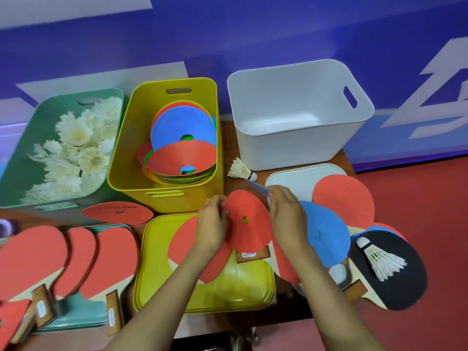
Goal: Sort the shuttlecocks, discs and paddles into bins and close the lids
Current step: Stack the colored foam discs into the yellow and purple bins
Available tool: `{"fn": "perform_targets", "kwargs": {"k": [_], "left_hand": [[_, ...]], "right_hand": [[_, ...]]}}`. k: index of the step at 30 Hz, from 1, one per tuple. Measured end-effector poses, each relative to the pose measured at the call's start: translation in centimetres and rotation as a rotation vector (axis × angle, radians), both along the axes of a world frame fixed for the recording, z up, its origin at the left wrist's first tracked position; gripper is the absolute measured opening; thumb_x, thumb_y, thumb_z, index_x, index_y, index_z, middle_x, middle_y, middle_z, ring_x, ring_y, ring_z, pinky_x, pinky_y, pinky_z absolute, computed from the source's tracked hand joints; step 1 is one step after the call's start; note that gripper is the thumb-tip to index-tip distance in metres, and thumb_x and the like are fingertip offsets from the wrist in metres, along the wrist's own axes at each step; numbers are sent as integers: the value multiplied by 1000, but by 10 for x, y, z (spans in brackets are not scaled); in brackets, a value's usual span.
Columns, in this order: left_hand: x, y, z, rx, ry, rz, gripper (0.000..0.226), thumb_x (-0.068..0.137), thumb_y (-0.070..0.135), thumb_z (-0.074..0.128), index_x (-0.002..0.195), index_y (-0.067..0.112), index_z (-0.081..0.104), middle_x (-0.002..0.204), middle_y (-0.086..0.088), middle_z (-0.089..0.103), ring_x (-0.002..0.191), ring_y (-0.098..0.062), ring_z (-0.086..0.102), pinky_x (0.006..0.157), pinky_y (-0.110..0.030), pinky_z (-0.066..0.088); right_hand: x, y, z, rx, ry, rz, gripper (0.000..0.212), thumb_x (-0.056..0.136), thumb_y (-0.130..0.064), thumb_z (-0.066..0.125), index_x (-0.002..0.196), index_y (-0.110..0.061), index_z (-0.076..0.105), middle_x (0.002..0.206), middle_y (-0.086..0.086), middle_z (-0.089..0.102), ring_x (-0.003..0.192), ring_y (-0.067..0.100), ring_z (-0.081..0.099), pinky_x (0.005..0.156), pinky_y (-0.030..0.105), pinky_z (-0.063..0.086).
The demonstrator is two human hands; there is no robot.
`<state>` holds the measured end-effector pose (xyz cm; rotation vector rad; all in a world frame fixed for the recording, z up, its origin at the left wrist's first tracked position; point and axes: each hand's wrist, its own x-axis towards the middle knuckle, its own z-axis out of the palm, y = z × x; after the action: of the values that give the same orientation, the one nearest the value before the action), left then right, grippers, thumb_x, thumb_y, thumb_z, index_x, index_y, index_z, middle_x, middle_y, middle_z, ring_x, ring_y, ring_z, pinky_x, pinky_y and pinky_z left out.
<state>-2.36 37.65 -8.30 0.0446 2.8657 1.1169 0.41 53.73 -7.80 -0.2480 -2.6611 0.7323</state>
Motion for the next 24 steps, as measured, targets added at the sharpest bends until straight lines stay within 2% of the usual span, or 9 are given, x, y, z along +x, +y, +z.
{"fn": "perform_targets", "kwargs": {"k": [2,6,10,14,18,22,24], "left_hand": [[2,-5,17,25,29,-24,28,77,-9,60,96,12,62,92,-4,61,87,-24,59,73,-21,36],[10,-20,62,-5,136,-81,29,79,-6,57,100,13,64,98,-5,59,91,-25,57,78,-29,38],[11,-44,111,2,267,-74,26,81,-4,58,103,10,64,101,-5,59,95,-23,57,80,-24,38],[5,-80,146,6,370,28,27,83,-2,57,105,11,62,104,-3,59,95,-21,58,83,-34,43],[-8,-135,163,65,443,118,26,83,-5,55,100,14,61,100,0,57,94,-18,56,83,-31,42],[-22,-213,166,96,500,232,24,84,-6,54,96,13,60,97,-1,61,89,-22,59,79,-26,40],[-31,-260,163,119,491,312,22,86,-5,52,98,12,60,96,-3,66,90,-24,60,77,-27,40]], "right_hand": [[0,-7,14,-6,36,40,21,91,-13,46,102,-9,64,99,9,66,83,33,64,59,39,52],[-5,-24,57,5,160,117,23,90,-17,46,98,-9,66,93,7,67,81,31,65,59,36,53],[-16,-48,109,13,226,138,21,86,-18,48,93,-11,67,88,6,67,75,30,64,57,31,48],[-28,-84,156,-13,282,222,28,90,-23,43,101,-11,66,97,7,66,82,33,64,65,40,53],[-43,-136,182,-19,354,381,29,91,-21,43,105,-8,65,101,9,66,86,32,64,68,42,55],[-70,-197,187,35,328,518,30,92,-23,37,103,-11,62,103,4,62,87,31,62,64,46,53],[-89,-232,186,66,302,537,24,91,-18,39,102,-12,59,103,5,60,86,34,60,62,48,52]]}}
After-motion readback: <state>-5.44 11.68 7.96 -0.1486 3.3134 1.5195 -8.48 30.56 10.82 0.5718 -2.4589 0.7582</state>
